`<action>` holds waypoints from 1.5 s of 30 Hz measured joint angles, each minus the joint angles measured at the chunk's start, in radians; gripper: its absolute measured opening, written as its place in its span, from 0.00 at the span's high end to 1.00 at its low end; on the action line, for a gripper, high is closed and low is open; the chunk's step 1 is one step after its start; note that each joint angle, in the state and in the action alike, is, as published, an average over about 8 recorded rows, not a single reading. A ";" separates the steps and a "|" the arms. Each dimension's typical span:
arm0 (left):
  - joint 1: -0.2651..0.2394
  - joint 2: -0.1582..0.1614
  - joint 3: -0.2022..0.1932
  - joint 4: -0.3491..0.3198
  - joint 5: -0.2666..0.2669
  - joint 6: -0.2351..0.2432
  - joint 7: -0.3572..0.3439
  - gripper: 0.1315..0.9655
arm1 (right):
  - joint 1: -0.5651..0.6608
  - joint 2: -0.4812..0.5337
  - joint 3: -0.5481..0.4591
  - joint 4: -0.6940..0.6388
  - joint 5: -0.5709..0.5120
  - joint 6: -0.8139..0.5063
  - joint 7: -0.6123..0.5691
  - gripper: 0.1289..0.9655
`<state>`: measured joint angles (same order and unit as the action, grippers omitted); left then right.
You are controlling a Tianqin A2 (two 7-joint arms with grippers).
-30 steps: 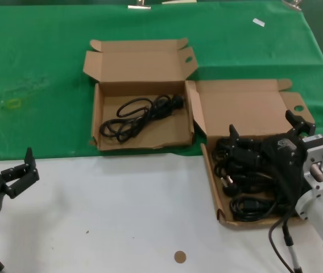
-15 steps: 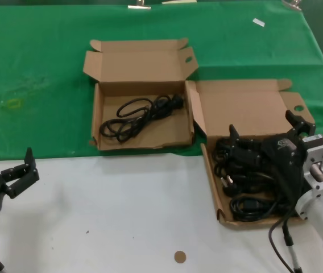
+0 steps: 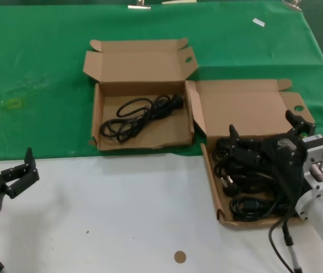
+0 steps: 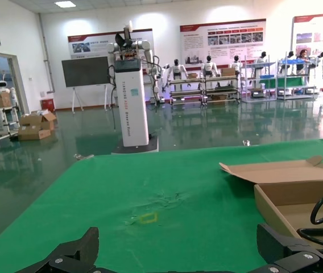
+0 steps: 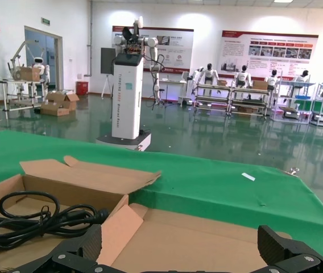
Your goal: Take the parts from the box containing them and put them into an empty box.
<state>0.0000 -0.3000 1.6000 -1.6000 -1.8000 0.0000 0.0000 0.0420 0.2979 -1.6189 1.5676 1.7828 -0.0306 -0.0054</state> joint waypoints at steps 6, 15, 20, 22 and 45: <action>0.000 0.000 0.000 0.000 0.000 0.000 0.000 0.00 | 0.000 0.000 0.000 0.000 0.000 0.000 0.000 0.00; 0.000 0.000 0.000 0.000 0.000 0.000 0.000 0.00 | 0.000 0.000 0.000 0.000 0.000 0.000 0.000 0.00; 0.000 0.000 0.000 0.000 0.000 0.000 0.000 0.00 | 0.000 0.000 0.000 0.000 0.000 0.000 0.000 0.00; 0.000 0.000 0.000 0.000 0.000 0.000 0.000 0.00 | 0.000 0.000 0.000 0.000 0.000 0.000 0.000 0.00; 0.000 0.000 0.000 0.000 0.000 0.000 0.000 0.00 | 0.000 0.000 0.000 0.000 0.000 0.000 0.000 0.00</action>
<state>0.0000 -0.3000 1.6000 -1.6000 -1.8000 0.0000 0.0000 0.0420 0.2979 -1.6189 1.5676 1.7828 -0.0306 -0.0054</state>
